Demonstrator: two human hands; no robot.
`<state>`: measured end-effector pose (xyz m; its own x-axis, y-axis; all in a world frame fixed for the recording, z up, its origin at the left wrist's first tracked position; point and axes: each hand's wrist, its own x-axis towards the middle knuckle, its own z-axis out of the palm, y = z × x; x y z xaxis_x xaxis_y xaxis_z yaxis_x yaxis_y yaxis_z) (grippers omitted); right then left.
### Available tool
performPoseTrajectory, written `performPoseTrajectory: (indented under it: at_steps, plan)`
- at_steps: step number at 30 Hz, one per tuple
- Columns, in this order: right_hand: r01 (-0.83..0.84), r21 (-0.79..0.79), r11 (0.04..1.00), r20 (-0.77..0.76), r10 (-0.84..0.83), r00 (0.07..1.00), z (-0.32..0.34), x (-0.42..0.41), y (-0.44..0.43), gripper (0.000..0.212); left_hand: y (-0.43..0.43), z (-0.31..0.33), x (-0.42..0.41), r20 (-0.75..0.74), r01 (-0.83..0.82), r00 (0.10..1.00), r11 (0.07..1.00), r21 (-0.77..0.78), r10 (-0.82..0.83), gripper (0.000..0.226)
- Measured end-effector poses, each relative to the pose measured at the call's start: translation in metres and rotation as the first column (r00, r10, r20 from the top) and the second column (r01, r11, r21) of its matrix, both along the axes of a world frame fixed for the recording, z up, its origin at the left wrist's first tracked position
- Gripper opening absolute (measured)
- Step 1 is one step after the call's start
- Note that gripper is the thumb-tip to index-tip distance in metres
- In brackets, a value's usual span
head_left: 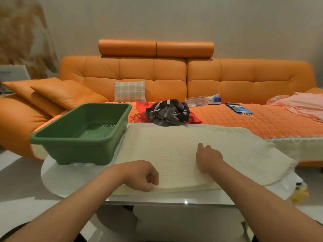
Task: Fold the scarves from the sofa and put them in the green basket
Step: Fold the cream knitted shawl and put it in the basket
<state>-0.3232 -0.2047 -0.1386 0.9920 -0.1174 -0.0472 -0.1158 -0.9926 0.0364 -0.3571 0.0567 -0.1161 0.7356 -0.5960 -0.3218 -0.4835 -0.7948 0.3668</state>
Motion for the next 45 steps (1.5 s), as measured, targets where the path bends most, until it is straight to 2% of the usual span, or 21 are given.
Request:
performPoseTrajectory:
  at_steps: [2,3,4,6,8,10,13,15,17,20,25,29,31,33,35,37,41,42,43,45]
  plan:
    - [-0.107,-0.122,0.987,0.124,0.122,0.985,0.002,0.002,0.009,0.053,0.007,0.002,-0.005,-0.042,-0.095,0.995,0.993,-0.067,0.092,0.015]
    - [-0.192,-0.127,0.973,0.176,0.212,0.961,0.002,0.005,0.014,0.053,0.013,0.001,-0.006,0.009,-0.17,0.985,0.981,-0.092,0.172,0.014]
    - [-0.274,-0.091,0.957,0.189,0.287,0.939,0.001,0.006,0.02,0.053,0.018,-0.001,-0.006,0.129,-0.247,0.958,0.965,-0.088,0.257,0.014]
    - [-0.35,0.027,0.936,0.09,0.346,0.934,-0.005,0.006,0.032,0.053,0.032,-0.007,-0.005,0.413,-0.42,0.828,0.907,0.01,0.379,0.019]
    - [-0.313,0.108,0.943,-0.088,0.323,0.942,-0.017,0.003,0.043,0.057,0.042,-0.016,-0.005,0.514,-0.588,0.726,0.8,0.119,0.457,0.032]
    - [-0.274,0.155,0.949,-0.175,0.299,0.938,-0.026,0.002,0.05,0.058,0.047,-0.023,-0.007,0.463,-0.688,0.692,0.701,0.189,0.554,0.043]
    - [-0.231,0.238,0.943,-0.157,0.272,0.949,-0.022,0.001,0.049,0.064,0.046,-0.031,-0.004,0.316,-0.726,0.677,0.674,0.139,0.664,0.038]
    - [-0.141,0.242,0.96,-0.124,0.175,0.977,-0.02,0.0,0.043,0.072,0.042,-0.028,0.001,0.267,-0.74,0.647,0.673,-0.005,0.714,0.027]
    - [0.007,0.18,0.984,-0.097,0.011,0.995,-0.023,-0.003,0.036,0.077,0.036,-0.019,0.006,0.217,-0.721,0.631,0.666,-0.192,0.745,0.027]
    - [0.159,0.22,0.963,-0.156,-0.126,0.98,-0.03,-0.008,0.037,0.083,0.023,0.002,0.01,0.127,-0.655,0.628,0.61,-0.447,0.768,0.026]
    - [0.08,0.394,0.916,-0.136,-0.028,0.99,-0.02,-0.002,0.076,0.081,0.007,0.035,0.027,0.072,-0.536,0.605,0.472,-0.7,0.793,0.017]
    - [-0.151,0.419,0.895,-0.094,0.208,0.974,-0.006,-0.003,0.106,0.072,0.003,0.064,0.048,0.054,-0.473,0.576,0.386,-0.792,0.816,0.014]
    - [-0.201,0.486,0.85,-0.129,0.297,0.946,0.0,0.0,0.109,0.067,-0.001,0.078,0.057,0.014,-0.446,0.587,0.338,-0.829,0.809,0.012]
    - [-0.165,0.629,0.76,-0.183,0.35,0.919,0.007,0.005,0.097,0.061,-0.012,0.089,0.063,-0.025,-0.414,0.624,0.303,-0.858,0.781,0.011]
    - [-0.074,0.742,0.666,-0.155,0.279,0.948,0.016,0.014,0.071,0.049,-0.034,0.093,0.07,-0.018,-0.381,0.683,0.335,-0.862,0.73,0.013]
    - [-0.002,0.831,0.557,-0.079,0.123,0.989,0.023,0.026,0.033,0.04,-0.065,0.092,0.073,0.013,-0.352,0.745,0.409,-0.842,0.667,0.014]
    - [0.176,0.928,0.329,-0.153,-0.095,0.984,0.035,0.035,-0.041,0.03,-0.145,0.077,0.078,0.015,-0.319,0.879,0.611,-0.724,0.476,0.018]
    - [0.167,0.93,0.328,-0.13,-0.132,0.983,0.035,0.036,-0.057,0.027,-0.162,0.069,0.079,-0.004,-0.296,0.918,0.678,-0.673,0.396,0.02]
    - [0.145,0.91,0.387,-0.083,-0.172,0.982,0.03,0.037,-0.072,0.025,-0.178,0.061,0.077,-0.032,-0.264,0.95,0.749,-0.607,0.309,0.02]
    - [0.117,0.769,0.628,-0.006,-0.176,0.984,0.019,0.034,-0.098,0.028,-0.2,0.036,0.077,-0.053,-0.176,0.984,0.878,-0.446,0.17,0.031]
